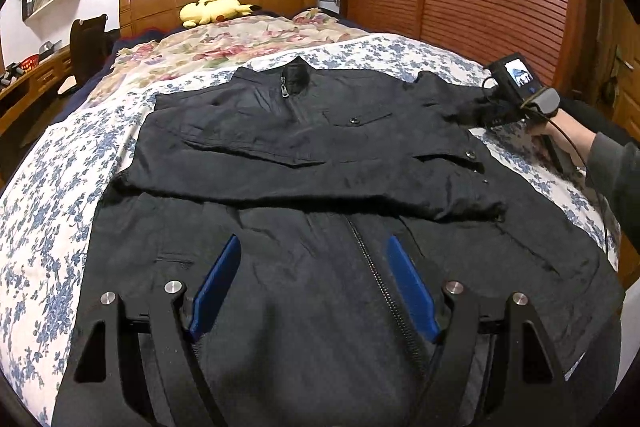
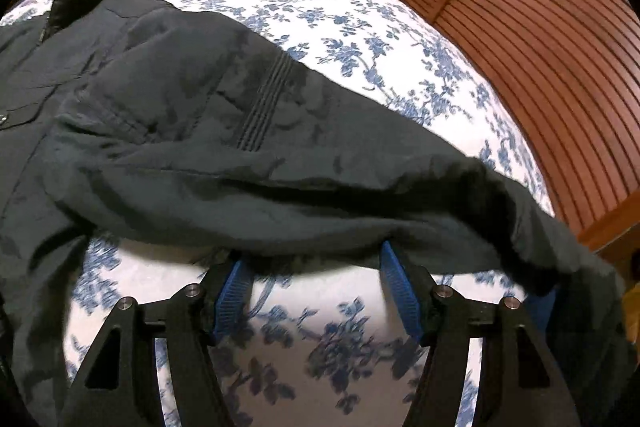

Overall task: Fold large clothes
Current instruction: 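Grasp the other jacket sleeve cuff with the right gripper and lift it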

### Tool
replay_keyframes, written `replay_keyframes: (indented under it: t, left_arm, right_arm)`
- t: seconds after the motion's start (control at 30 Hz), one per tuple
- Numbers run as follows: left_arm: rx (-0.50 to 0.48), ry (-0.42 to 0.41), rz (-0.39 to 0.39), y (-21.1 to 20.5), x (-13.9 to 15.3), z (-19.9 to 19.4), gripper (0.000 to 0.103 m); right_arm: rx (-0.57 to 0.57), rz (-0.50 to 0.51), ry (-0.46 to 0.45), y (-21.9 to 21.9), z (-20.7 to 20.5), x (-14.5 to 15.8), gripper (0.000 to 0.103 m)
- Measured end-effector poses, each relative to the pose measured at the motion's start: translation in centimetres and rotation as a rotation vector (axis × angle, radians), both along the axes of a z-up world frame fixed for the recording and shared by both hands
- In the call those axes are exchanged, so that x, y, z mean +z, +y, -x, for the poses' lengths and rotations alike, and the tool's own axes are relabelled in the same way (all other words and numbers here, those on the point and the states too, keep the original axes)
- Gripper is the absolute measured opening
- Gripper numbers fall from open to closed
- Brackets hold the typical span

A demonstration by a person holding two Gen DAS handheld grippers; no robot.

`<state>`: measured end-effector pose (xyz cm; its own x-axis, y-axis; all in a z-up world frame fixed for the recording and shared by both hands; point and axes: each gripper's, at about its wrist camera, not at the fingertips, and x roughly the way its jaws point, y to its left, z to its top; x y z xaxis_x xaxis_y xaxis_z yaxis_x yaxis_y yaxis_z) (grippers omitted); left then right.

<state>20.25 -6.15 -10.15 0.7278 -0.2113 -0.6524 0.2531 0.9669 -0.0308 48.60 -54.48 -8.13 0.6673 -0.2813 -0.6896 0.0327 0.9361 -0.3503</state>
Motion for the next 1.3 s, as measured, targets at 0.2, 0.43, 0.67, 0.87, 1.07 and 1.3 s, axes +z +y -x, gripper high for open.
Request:
replay_keyframes:
  t: [0.2, 0.43, 0.67, 0.87, 1.07, 1.3]
  left_arm:
    - [-0.002, 0.005, -0.004, -0.1, -0.1, -0.1, 0.077]
    - [-0.003, 0.002, -0.001, -0.1, -0.1, 0.0, 0.077]
    - [-0.007, -0.003, 0.0, -0.1, 0.2, 0.0, 0.077]
    - [-0.004, -0.006, 0.005, 0.0, 0.4, 0.0, 0.077]
    - [-0.006, -0.012, 0.008, 0.0, 0.5, 0.2, 0.077]
    - [-0.007, -0.019, 0.012, 0.2, 0.8, 0.4, 0.077]
  right_arm:
    - [-0.07, 0.023, -0.024, -1.5, -1.5, 0.1, 0.048]
    - [-0.064, -0.01, -0.088, -1.4, -1.4, 2.4, 0.004]
    - [0.054, -0.056, -0.27, 2.0, 2.3, 7.7, 0.003]
    - [0.299, -0.145, -0.344, 8.6, 7.0, 10.9, 0.003]
    - [0.554, -0.175, -0.23, 15.9, 11.2, 9.5, 0.003]
    - [0.593, -0.173, -0.083, 18.2, 11.5, 7.1, 0.003]
